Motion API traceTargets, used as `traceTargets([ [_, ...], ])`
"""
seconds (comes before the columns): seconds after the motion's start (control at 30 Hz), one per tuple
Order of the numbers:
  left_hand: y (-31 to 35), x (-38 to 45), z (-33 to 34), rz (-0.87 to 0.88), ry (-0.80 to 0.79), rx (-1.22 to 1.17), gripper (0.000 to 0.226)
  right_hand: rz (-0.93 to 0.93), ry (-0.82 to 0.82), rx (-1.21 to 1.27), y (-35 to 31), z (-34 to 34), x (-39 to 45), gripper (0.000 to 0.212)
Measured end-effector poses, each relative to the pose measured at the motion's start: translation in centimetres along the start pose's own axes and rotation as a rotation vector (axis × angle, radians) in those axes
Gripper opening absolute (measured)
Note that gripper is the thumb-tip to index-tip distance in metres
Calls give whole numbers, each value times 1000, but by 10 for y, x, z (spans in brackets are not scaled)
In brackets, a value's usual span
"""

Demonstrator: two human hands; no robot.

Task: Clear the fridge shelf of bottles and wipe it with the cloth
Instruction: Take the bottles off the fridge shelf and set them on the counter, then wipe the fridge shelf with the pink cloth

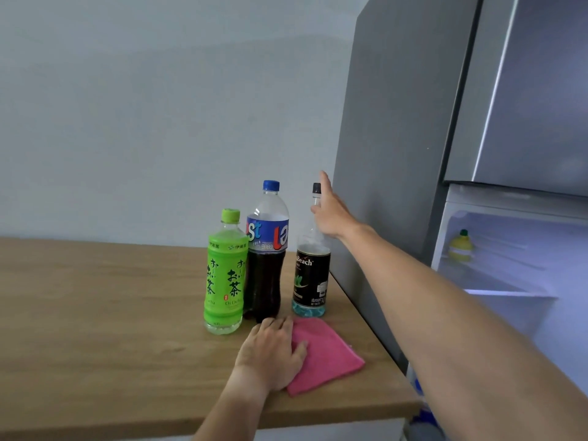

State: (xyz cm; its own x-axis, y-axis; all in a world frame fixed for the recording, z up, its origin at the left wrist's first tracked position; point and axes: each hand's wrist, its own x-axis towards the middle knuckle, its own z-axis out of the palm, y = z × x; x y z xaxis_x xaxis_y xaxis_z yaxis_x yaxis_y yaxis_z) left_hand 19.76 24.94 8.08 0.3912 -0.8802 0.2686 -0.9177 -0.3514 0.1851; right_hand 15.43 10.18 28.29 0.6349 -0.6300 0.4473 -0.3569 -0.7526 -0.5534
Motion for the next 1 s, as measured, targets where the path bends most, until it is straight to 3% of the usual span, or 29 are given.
traceTargets([
  [0.17, 2, 0, -4, -19, -5, -13, 64, 124, -90, 30, 24, 13, -44, 91],
  [0.33, 2, 0, -6, -24, 7, -31, 58, 121, -213, -35, 67, 36, -97, 99],
  [0.47, 6, -8, -8, -5, 25, -7, 67, 160, -306, -63, 83, 51, -130, 90],
  [0.57, 11, -17, -8, -6, -77, 29, 63, 226, -414, -99, 86, 56, -148, 80],
  [0.67, 16, -26, -10, -63, -177, 61, 62, 194, -557, -336, 87, 62, -176, 68],
  [0.83, 20, -43, -13, -62, -176, 78, 64, 99, -566, -467, 92, 58, -212, 68],
  [1.0, 18, -70, -20, 83, -210, 100, 80, 67, -571, -480, 80, 35, -247, 70],
])
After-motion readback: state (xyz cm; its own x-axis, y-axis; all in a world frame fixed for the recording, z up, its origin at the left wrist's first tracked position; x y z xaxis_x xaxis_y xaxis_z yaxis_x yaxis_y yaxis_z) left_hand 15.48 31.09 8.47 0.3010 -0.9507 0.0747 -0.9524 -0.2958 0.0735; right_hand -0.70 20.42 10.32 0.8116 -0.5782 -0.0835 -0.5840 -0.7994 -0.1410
